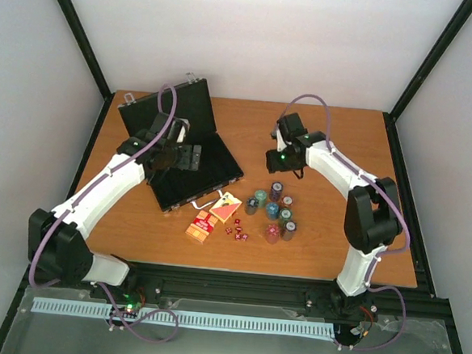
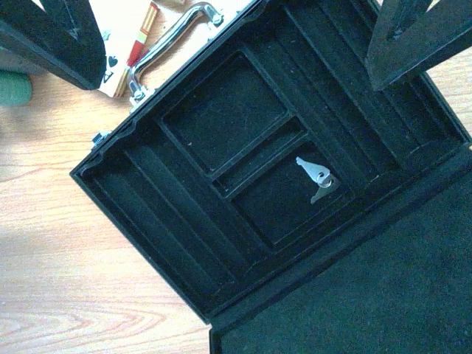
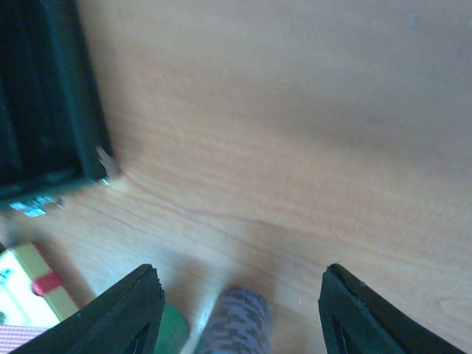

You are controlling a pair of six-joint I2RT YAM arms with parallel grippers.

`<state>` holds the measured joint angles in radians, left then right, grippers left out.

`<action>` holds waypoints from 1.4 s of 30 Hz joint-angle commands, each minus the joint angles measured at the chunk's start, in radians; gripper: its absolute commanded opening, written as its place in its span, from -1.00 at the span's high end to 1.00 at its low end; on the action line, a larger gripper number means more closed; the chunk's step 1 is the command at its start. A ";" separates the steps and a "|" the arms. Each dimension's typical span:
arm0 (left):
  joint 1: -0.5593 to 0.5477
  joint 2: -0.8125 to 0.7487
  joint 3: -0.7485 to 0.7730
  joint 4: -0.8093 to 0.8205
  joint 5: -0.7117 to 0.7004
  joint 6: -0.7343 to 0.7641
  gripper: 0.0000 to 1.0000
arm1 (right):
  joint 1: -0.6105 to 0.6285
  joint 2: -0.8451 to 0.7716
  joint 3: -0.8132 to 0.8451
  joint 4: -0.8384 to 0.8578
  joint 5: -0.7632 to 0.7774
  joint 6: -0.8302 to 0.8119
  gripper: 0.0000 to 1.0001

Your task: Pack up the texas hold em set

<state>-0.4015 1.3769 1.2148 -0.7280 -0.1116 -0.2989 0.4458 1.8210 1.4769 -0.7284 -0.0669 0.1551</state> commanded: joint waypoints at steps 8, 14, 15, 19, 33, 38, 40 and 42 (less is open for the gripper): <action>-0.002 -0.036 -0.025 0.007 -0.039 0.015 -1.00 | 0.002 0.072 -0.064 -0.082 -0.051 -0.002 -0.21; -0.002 -0.031 -0.028 0.008 -0.046 0.013 -1.00 | 0.002 0.060 -0.119 -0.088 -0.043 -0.006 -0.19; -0.002 -0.029 -0.027 0.009 -0.047 0.012 -0.99 | 0.002 0.059 -0.126 -0.087 -0.039 -0.007 -0.19; -0.002 -0.019 -0.024 0.010 -0.048 0.007 -0.99 | 0.002 0.080 -0.128 -0.078 -0.047 -0.011 -0.14; -0.002 -0.011 -0.023 0.000 -0.063 0.013 -0.99 | 0.004 0.075 -0.080 -0.154 0.003 -0.016 -0.37; -0.002 -0.001 -0.021 0.005 -0.060 0.019 -0.99 | 0.005 0.076 -0.102 -0.160 0.000 -0.019 -0.23; -0.002 0.002 -0.020 0.005 -0.061 0.022 -0.99 | 0.005 0.084 -0.105 -0.157 -0.005 -0.015 -0.07; -0.002 0.003 -0.019 0.007 -0.062 0.025 -0.99 | 0.005 0.094 -0.095 -0.155 -0.008 -0.012 0.16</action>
<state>-0.4015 1.3712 1.1843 -0.7280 -0.1619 -0.2962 0.4458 1.9244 1.3697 -0.8692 -0.0872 0.1379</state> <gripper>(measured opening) 0.998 0.507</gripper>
